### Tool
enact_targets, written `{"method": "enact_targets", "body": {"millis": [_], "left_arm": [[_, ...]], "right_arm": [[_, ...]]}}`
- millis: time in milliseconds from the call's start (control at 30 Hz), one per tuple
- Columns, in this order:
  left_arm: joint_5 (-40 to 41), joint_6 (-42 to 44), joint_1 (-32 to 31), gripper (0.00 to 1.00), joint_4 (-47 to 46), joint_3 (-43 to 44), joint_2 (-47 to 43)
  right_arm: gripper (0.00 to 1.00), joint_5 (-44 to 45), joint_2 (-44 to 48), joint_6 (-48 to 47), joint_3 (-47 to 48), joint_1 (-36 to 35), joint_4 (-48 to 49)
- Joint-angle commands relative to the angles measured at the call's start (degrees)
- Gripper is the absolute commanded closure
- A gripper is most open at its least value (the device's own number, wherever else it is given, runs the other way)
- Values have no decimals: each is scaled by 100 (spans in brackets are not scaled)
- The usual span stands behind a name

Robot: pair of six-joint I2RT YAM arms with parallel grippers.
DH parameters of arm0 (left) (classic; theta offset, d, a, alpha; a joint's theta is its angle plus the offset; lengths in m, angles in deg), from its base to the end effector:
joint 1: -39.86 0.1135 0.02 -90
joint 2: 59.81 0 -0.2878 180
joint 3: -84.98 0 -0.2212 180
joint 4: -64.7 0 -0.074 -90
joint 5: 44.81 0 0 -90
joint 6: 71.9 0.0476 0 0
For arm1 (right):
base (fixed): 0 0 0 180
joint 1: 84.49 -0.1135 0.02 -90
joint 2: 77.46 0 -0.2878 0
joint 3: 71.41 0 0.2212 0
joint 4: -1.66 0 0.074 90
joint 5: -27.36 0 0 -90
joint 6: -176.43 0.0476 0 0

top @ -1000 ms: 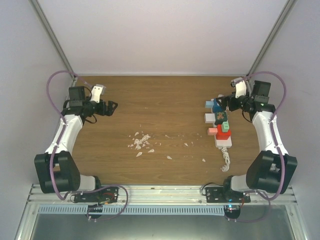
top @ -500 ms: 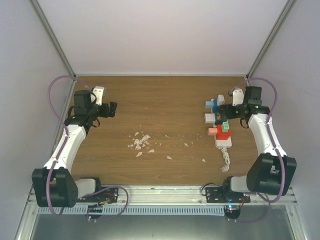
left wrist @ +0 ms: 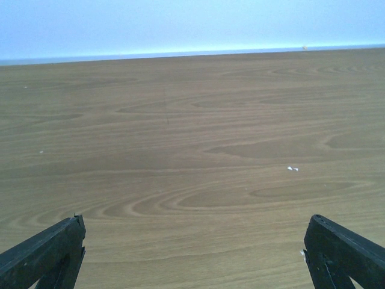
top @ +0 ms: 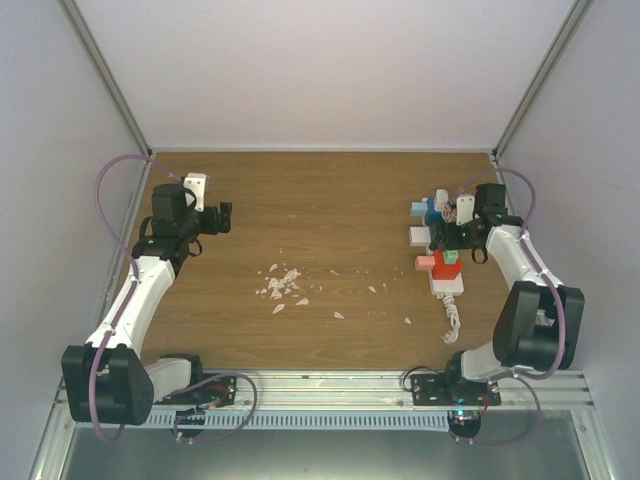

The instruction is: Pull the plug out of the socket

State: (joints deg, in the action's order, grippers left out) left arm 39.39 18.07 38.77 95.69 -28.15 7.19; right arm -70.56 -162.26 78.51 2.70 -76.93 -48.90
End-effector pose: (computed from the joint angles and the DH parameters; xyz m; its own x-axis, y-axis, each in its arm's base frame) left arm 0.2325 -0.0092 0.3152 -0.5168 0.0093 -0.8561 0.1052 0.9931 -0.0527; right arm 0.2681 -0.0290 0.2529 -0.8697 -0.0222 -0.4930 -0.0558 0.9970 0.0534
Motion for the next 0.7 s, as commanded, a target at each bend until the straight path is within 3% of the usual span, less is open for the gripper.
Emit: {"method": "enact_targets", "body": {"millis": [0,233,433,667], "left_arm": [[449,-227,-55,1,-500,-85,-107],[419,-231,-76,1,-519,-84,-116],[457,-162,-76,1,-504,-77,-117],[272,30,-76,1,-520,-67,-100]], "right_arm": [[14,108,-245,122,-34,-69,342],[19,36,-555,218,98,-74,501],[34,-126,-683,120,76,-99,550],[44,-560,-632,-384,54,-160,600]]}}
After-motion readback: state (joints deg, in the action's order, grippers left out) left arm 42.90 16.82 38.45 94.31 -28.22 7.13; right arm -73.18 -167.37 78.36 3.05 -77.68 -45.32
